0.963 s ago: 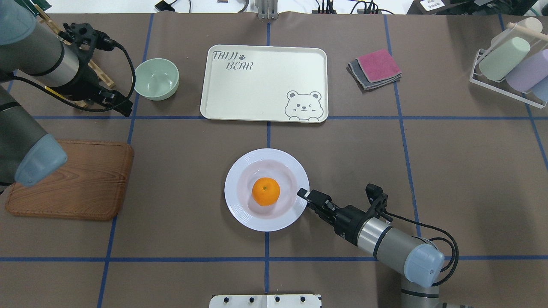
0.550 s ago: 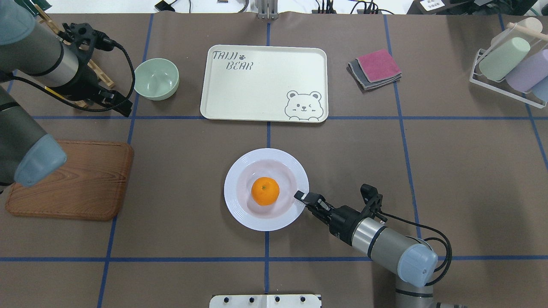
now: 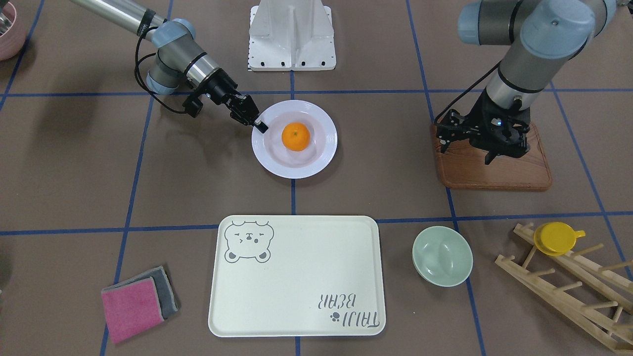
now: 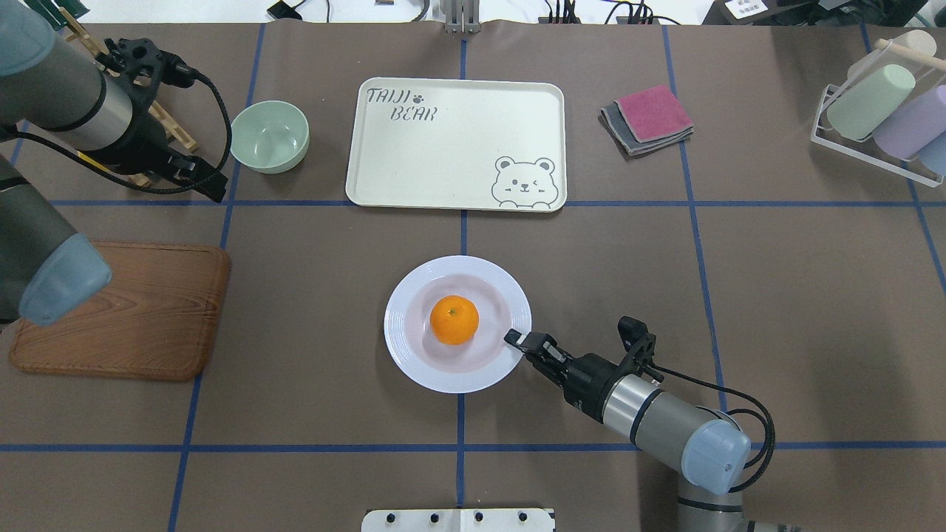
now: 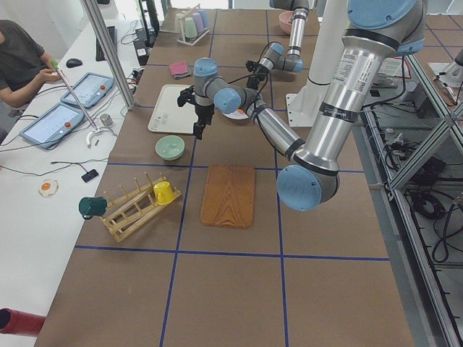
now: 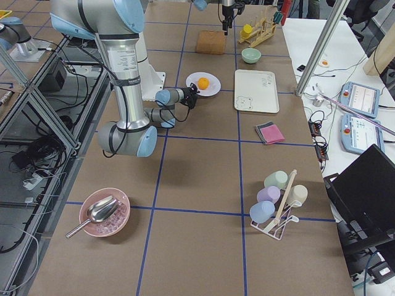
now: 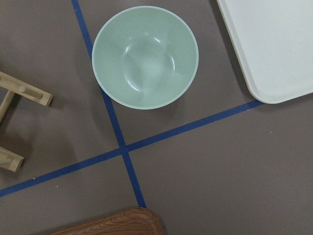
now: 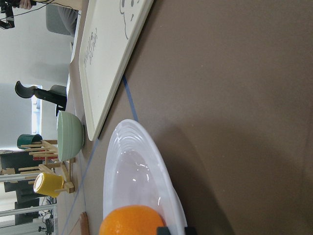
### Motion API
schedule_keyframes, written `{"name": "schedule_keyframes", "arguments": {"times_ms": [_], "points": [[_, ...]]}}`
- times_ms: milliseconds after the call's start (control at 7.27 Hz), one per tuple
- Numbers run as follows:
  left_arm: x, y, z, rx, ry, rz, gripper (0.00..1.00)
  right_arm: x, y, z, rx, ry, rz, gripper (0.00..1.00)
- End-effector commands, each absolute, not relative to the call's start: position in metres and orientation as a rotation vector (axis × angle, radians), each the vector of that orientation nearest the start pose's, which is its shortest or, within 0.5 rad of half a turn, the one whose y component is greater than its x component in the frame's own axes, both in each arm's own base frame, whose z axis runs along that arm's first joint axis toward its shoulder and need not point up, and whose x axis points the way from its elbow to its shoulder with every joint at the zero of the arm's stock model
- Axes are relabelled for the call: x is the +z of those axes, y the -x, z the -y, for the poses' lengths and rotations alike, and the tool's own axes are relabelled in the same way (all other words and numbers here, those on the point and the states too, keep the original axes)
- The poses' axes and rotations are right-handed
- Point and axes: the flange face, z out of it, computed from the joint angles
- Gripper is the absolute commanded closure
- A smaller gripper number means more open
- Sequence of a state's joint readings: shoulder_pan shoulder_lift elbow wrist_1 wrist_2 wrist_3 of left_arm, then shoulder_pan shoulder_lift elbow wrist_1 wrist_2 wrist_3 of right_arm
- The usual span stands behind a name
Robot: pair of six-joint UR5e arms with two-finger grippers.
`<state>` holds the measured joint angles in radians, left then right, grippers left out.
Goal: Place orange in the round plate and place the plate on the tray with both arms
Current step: 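Slide the plate with the orange farther onto the cream bear tray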
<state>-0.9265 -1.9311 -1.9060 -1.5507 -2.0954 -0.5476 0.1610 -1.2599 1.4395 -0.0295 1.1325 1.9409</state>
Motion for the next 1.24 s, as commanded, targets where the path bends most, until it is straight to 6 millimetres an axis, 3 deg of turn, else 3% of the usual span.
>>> {"name": "schedule_keyframes", "arguments": {"times_ms": [0,550,825,963,1101], "points": [[0.312,-0.283,0.516,0.267,-0.265,-0.791,0.01,0.375,0.548,0.27,0.772,-0.145,1.79,1.0],[0.312,-0.282,0.515,0.267,-0.265,-0.791,0.01,0.339,0.532,0.281,0.894,-0.22,1.864,1.0],[0.311,-0.282,0.514,0.268,-0.266,-0.791,0.01,0.322,0.527,0.327,0.988,-0.32,1.874,1.0],[0.311,-0.282,0.514,0.268,-0.266,-0.791,0.01,0.324,0.538,0.356,1.024,-0.367,1.848,1.0],[0.311,-0.282,0.514,0.268,-0.267,-0.792,0.01,0.315,0.564,0.39,1.116,-0.391,1.804,1.0]]}}
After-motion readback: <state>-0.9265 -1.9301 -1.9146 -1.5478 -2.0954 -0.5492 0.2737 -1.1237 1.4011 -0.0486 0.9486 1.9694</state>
